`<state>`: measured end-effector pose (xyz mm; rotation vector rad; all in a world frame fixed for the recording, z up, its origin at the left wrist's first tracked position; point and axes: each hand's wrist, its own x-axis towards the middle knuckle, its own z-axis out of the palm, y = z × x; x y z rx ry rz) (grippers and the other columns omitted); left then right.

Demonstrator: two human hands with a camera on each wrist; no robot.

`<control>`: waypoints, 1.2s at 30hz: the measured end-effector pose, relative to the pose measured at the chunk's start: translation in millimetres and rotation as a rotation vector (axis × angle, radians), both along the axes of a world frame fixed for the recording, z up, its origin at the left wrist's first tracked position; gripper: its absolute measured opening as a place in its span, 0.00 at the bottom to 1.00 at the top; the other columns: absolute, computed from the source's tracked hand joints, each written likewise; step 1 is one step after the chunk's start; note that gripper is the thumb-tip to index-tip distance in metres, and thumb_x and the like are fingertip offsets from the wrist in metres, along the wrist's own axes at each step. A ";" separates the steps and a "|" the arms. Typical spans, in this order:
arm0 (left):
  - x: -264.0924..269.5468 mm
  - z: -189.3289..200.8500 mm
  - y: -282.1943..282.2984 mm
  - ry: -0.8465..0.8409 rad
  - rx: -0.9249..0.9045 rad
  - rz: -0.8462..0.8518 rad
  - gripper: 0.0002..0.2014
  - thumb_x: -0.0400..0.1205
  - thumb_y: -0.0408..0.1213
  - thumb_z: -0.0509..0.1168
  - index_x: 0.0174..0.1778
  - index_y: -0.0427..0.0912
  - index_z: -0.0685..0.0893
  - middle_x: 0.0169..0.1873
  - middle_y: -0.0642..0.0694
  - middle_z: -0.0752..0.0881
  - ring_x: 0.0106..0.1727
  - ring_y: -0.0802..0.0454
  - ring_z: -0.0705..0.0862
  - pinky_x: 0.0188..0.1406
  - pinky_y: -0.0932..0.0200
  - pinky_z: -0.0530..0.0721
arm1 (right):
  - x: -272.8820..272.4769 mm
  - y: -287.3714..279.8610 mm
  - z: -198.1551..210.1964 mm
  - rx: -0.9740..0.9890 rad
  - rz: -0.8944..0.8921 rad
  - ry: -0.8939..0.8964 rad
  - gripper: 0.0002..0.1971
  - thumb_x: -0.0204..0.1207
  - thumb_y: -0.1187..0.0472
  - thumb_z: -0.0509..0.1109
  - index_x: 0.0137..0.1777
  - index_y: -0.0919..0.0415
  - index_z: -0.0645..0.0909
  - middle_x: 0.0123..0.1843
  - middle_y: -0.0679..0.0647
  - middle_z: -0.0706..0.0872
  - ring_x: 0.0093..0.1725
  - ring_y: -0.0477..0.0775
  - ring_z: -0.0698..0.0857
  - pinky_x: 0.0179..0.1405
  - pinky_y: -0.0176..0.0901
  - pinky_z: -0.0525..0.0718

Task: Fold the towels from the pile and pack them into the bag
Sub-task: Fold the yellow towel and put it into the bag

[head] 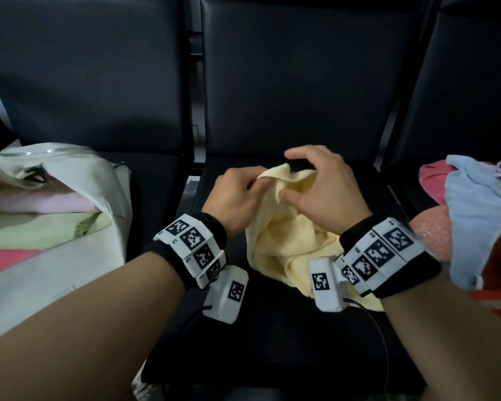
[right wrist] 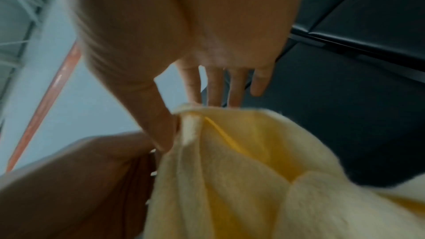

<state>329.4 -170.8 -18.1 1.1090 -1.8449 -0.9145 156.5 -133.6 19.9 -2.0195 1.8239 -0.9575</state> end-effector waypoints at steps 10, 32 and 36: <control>-1.5 3.3 1.4 0.134 0.030 0.006 0.15 0.70 0.61 0.76 0.41 0.55 0.88 0.40 0.51 0.91 0.46 0.48 0.90 0.46 0.50 0.88 | 8.4 -3.7 -1.7 -0.066 0.057 -0.112 0.13 0.73 0.69 0.74 0.52 0.52 0.89 0.43 0.40 0.89 0.46 0.36 0.86 0.40 0.22 0.80; -7.3 15.6 11.9 0.396 0.027 0.016 0.09 0.77 0.35 0.80 0.48 0.42 0.86 0.42 0.44 0.90 0.43 0.53 0.87 0.41 0.57 0.87 | 4.5 -1.8 4.7 -0.017 0.118 -0.104 0.05 0.75 0.66 0.74 0.44 0.55 0.87 0.35 0.47 0.87 0.36 0.44 0.85 0.36 0.46 0.83; -8.1 4.5 10.9 0.215 0.065 -0.038 0.09 0.74 0.41 0.82 0.42 0.50 0.88 0.38 0.44 0.88 0.41 0.51 0.86 0.49 0.45 0.90 | -2.6 -1.7 11.1 -0.106 0.109 -0.409 0.06 0.73 0.70 0.76 0.45 0.59 0.85 0.41 0.50 0.89 0.43 0.47 0.88 0.40 0.42 0.85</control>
